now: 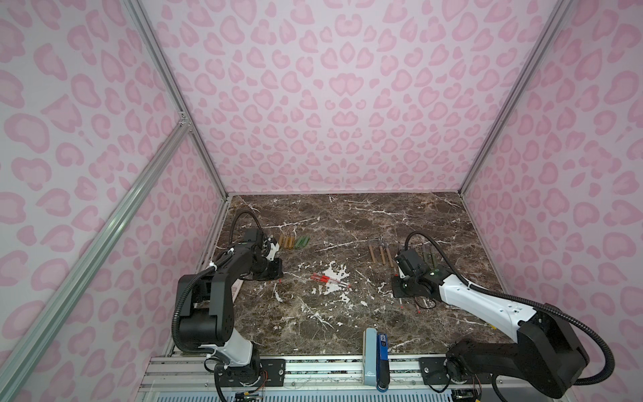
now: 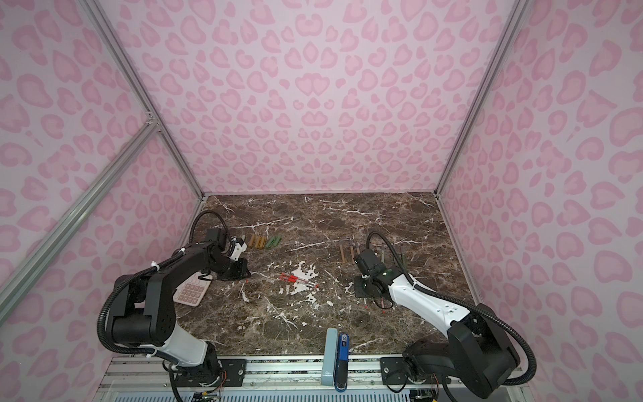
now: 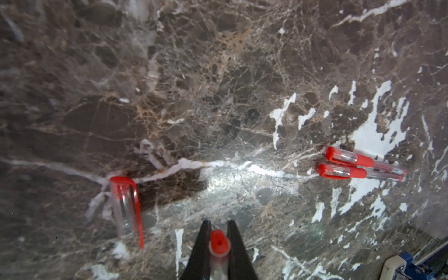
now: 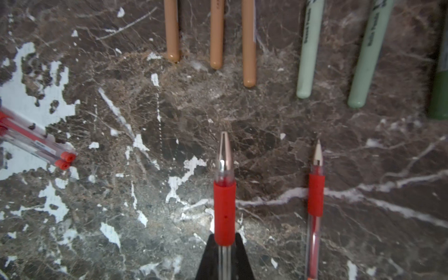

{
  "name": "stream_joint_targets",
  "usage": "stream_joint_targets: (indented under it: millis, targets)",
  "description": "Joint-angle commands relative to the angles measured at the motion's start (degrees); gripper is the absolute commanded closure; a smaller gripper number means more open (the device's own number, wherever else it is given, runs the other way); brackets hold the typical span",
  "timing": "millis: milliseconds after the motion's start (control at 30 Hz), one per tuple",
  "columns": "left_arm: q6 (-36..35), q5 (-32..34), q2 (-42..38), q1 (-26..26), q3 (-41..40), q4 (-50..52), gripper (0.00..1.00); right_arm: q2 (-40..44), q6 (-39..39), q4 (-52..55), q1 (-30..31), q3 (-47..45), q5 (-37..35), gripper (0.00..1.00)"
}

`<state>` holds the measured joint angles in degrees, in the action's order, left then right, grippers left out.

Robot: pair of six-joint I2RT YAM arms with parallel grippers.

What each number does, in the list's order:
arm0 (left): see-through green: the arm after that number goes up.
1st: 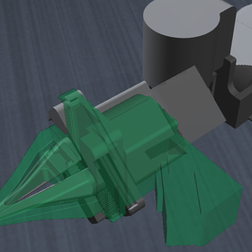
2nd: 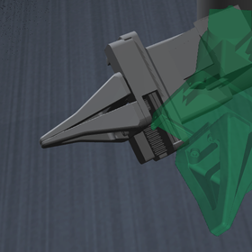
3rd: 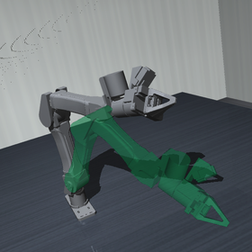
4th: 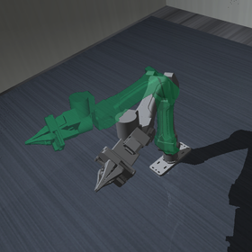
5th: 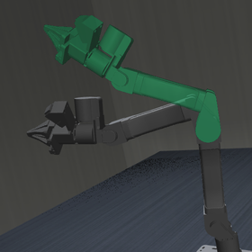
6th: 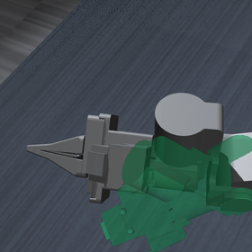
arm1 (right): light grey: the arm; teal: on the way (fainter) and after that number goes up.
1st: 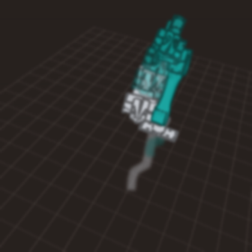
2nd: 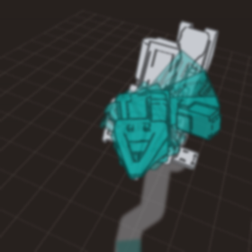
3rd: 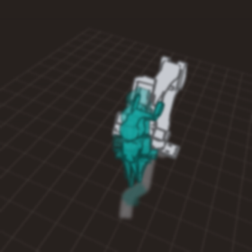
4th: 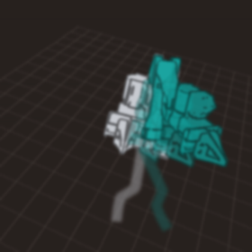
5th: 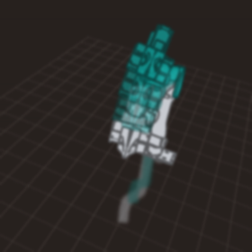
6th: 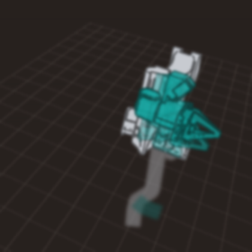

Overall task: Remove pen caps from pens
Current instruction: Place the pen cap at the middle-left of the table, then place the pen at the middle-right of the table.

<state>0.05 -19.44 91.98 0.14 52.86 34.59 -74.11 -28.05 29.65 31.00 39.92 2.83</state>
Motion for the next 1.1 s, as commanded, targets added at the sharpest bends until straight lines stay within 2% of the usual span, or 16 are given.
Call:
stream_joint_targets:
  millis: [0,367,500,800,900,1067]
  targets:
    - [0.5,2.2,1.1,0.4,1.0,0.7,0.96,-0.3,1.4,0.0,-1.6,-0.6,0.0,1.00]
    - [1.2,7.0,5.5,1.2,3.2,1.1,0.90,1.1,4.4,-0.3,-5.8,-2.1,0.1,1.00]
    - [1.7,8.3,6.5,1.9,3.6,1.4,0.80,1.2,4.2,-0.3,-7.0,-3.0,0.9,1.00]
    - [1.9,9.6,4.7,2.1,4.1,2.4,0.65,1.8,4.3,-0.5,-7.5,-4.2,0.7,1.00]
    - [2.1,9.5,2.8,2.1,3.9,2.1,0.65,1.5,4.5,-1.4,-7.5,-4.8,0.2,1.00]
    - [1.9,8.8,-2.6,2.4,3.0,2.1,0.54,-0.1,3.9,-1.6,-7.5,-4.9,1.0,1.00]
